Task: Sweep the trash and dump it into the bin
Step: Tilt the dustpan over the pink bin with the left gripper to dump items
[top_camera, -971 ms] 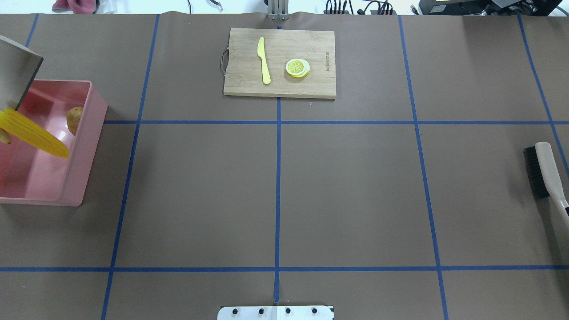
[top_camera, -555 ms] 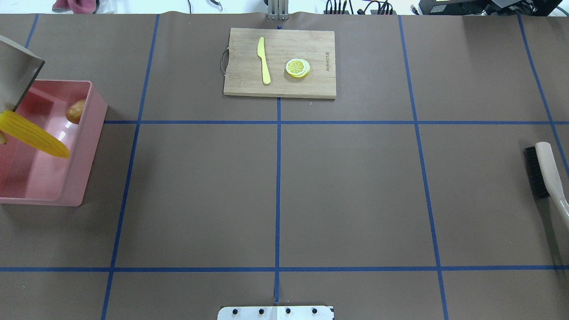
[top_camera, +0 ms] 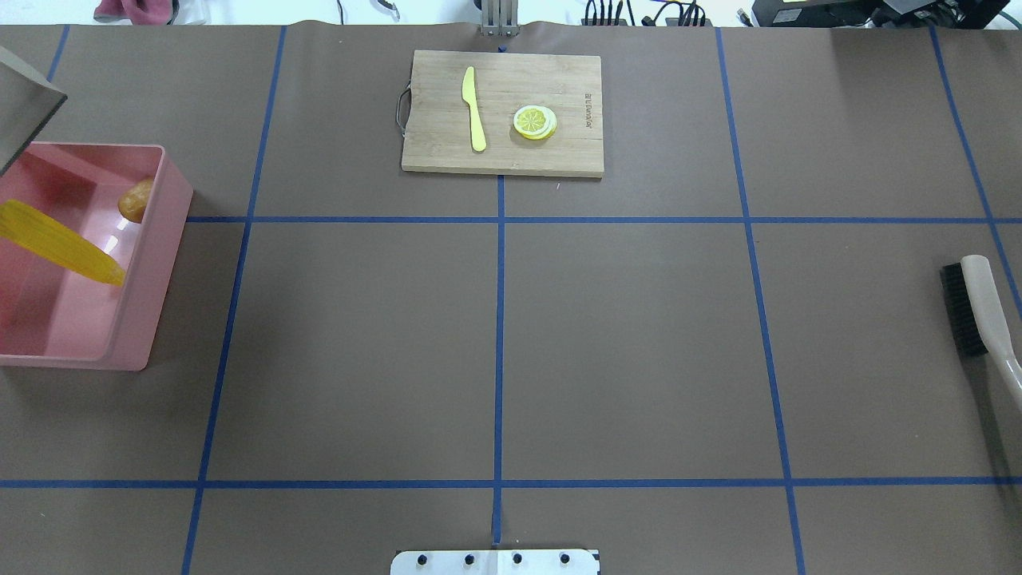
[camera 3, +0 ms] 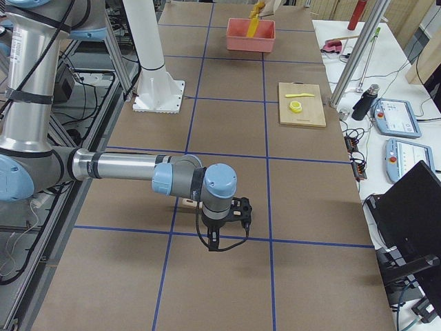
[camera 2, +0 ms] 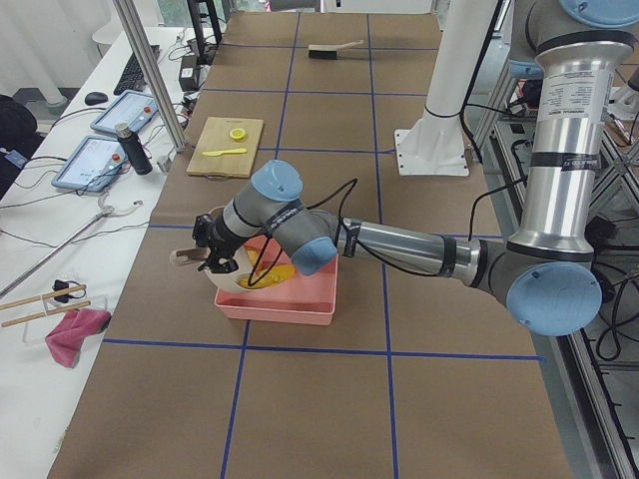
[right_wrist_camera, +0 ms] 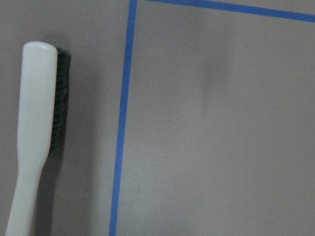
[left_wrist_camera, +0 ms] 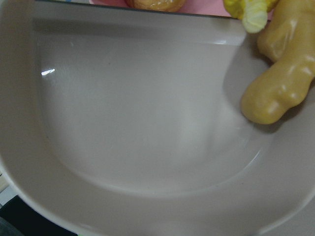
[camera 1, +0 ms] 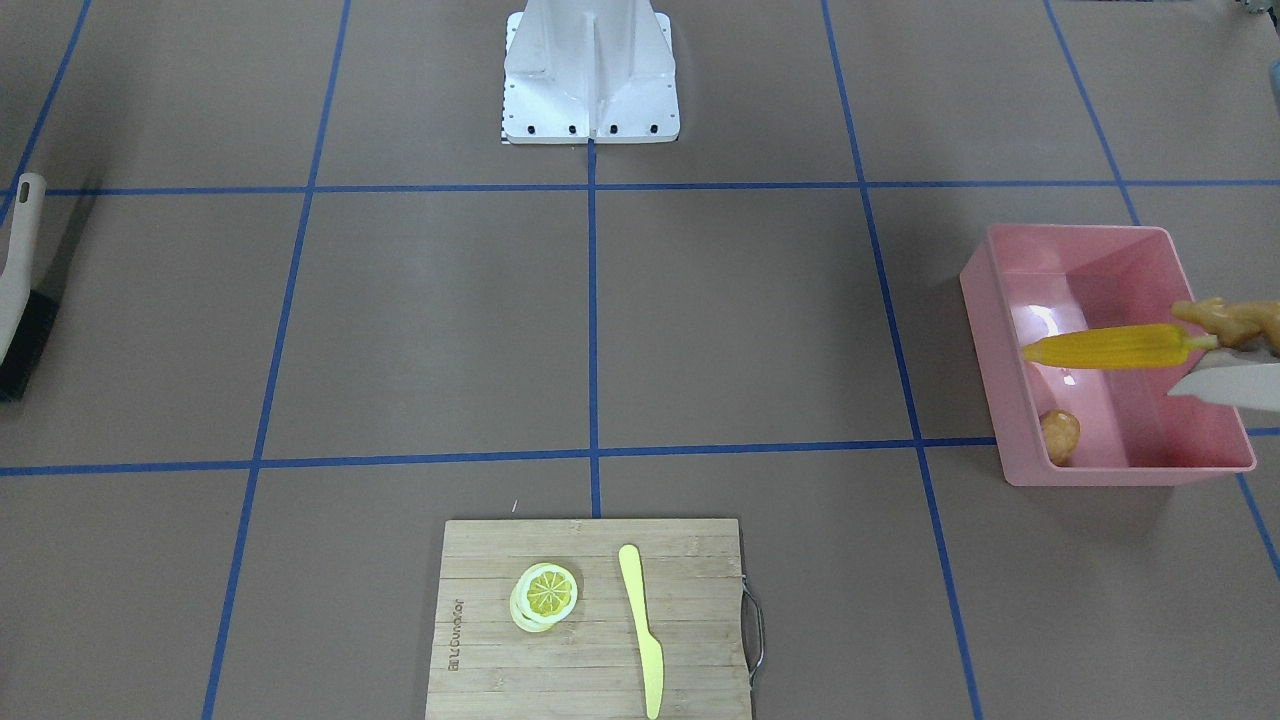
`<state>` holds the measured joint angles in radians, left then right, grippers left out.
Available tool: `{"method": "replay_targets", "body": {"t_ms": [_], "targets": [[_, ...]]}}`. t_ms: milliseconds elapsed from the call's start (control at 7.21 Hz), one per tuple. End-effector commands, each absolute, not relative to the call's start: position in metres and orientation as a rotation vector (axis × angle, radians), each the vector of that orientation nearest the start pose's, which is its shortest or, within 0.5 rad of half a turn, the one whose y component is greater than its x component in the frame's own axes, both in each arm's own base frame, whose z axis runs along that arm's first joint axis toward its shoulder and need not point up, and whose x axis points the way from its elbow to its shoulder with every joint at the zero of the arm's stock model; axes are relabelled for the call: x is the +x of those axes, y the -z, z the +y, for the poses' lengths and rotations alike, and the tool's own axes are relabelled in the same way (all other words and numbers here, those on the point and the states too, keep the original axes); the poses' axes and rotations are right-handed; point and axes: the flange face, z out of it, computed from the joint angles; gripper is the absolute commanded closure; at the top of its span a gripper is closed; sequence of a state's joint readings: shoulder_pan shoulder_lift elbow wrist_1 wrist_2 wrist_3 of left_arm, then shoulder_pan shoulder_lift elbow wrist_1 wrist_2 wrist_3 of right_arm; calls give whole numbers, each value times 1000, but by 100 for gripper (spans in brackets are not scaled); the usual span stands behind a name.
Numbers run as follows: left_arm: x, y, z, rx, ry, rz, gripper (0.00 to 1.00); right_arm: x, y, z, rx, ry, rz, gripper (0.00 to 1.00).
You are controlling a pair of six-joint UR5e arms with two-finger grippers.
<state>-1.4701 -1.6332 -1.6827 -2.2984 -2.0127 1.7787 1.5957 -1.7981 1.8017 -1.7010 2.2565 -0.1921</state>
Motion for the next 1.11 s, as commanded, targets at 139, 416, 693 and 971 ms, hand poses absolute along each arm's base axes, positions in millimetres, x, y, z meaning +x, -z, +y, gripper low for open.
{"method": "replay_targets", "body": {"t_ms": [139,416,693,971], "targets": [[-41,-481,-556,1075,-1900,-494,100,81,-668,-383,-56,107,-692,0],[-41,-473,-554,1073,-1895,-487,100,81,-663,-389,-42,109,-690,0],[-39,-475,-554,1050,-1895,-426,100,81,-659,-391,-34,113,-690,0],[-29,-466,-554,1066,-1785,-280,100,81,-662,-390,-40,111,-689,0]]}}
